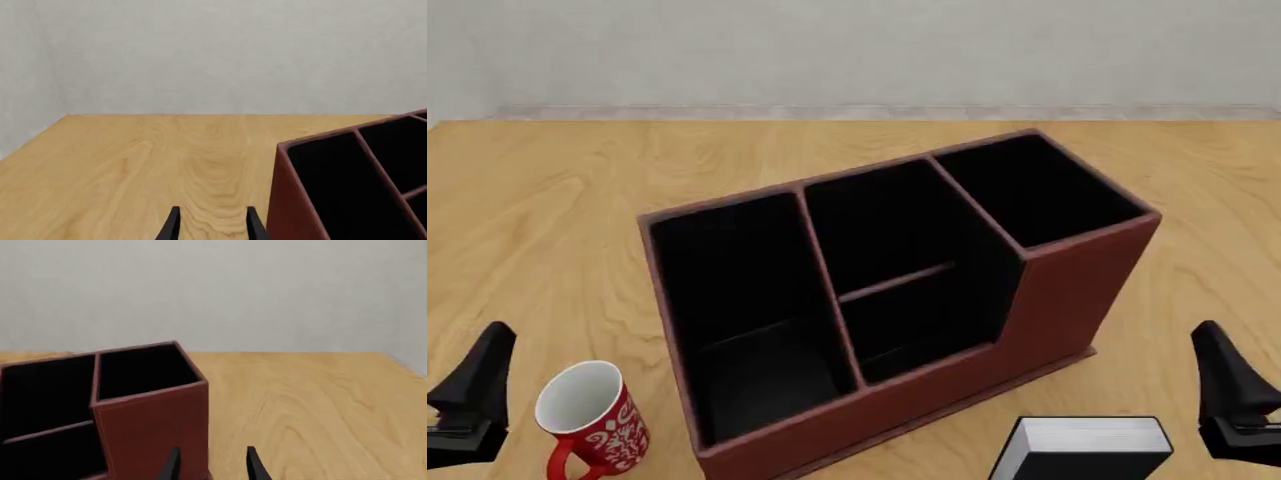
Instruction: Pick up the book and place it in the right compartment of the caddy.
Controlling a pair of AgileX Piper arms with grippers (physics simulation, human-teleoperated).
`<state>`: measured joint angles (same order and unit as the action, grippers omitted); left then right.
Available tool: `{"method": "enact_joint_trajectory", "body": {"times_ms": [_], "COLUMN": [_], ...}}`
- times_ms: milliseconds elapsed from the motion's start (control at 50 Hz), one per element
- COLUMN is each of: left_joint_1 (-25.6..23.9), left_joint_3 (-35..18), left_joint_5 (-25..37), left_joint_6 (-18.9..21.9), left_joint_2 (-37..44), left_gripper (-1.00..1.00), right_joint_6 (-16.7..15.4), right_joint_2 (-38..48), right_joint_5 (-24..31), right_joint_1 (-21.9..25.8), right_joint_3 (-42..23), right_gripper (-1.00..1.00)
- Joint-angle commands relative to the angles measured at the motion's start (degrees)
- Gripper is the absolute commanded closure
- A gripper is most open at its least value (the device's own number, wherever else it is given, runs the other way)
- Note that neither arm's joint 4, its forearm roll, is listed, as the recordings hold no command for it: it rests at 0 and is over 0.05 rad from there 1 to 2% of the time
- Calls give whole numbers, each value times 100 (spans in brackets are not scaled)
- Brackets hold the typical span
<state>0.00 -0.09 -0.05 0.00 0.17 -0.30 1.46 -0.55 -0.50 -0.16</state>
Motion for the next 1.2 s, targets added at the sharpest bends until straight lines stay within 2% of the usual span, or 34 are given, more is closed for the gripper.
{"method": "enact_joint_trajectory", "body": {"times_ms": [20, 60, 120, 140, 180, 260, 320, 360, 460, 500, 520, 540, 560, 620, 700, 760, 840, 960, 1000, 1040, 1120, 1160, 1200], "left_joint_1": [0, 1, 1, 1, 0, 1, 2, -1, 1, 0, 0, 0, 0, 1, 1, -2, -2, -29, -28, -29, -28, -28, -28], "left_joint_3": [-15, -15, -15, -15, -15, -15, -15, -15, -15, -15, -15, -15, -15, -15, -15, -17, -18, -20, -23, -30, -31, -32, -34], "left_joint_5": [-6, -6, -6, -6, -6, -6, -6, -6, -6, -6, -6, -6, -6, -6, -6, -24, -26, -44, -34, -25, -28, -30, -32], "left_joint_6": [1, -1, 0, 0, 0, 0, 0, 1, 0, -1, 1, 1, 0, 0, 0, -2, -2, -3, -2, 0, -1, -2, -3], "left_joint_2": [26, 26, 25, 26, 26, 26, 26, 27, 26, 27, 25, 25, 25, 25, 26, 52, 57, 79, 69, 60, 66, 77, 81], "left_gripper": [-100, -100, -100, -100, -100, -100, -100, -100, -100, -100, -100, -100, -100, -100, -100, -100, -100, -100, -100, -100, -100, -100, -100], "right_joint_6": [-251, -626, -477, -656, -721, -917, -1210, -1195, -1532, -1524, -1648, -1648, -1821, -1840, -2140, -2204, -2541, -2729, -2935, -2940, -3113, -3017, -3071], "right_joint_2": [497, 648, 901, 1104, 1451, 1645, 1657, 1606, 1423, 1370, 1315, 1310, 1351, 1390, 1484, 1566, 1707, 1886, 1853, 1984, 2227, 2284, 2302], "right_joint_5": [-373, -461, -597, -723, -940, -964, -713, -410, 282, 569, 704, 711, 804, 958, 1146, 1475, 1751, 2258, 2555, 2756, 2856, 2945, 2958], "right_joint_1": [-176, -245, -7, 47, 198, 130, 88, 172, 418, 597, 631, 631, 674, 765, 820, 966, 1034, 1250, 1182, 1350, 1383, 1534, 1518], "right_joint_3": [2, 10, 12, 13, 13, -28, -193, -376, -787, -941, -1022, -1024, -1082, -1207, -1364, -1656, -1863, -2347, -2641, -2835, -2929, -3077, -3082], "right_gripper": [-100, -100, -100, -100, -100, -100, -100, -100, -100, -100, -100, -100, -100, -100, -100, -100, -100, -100, -100, -100, -100, -100, -100]}}
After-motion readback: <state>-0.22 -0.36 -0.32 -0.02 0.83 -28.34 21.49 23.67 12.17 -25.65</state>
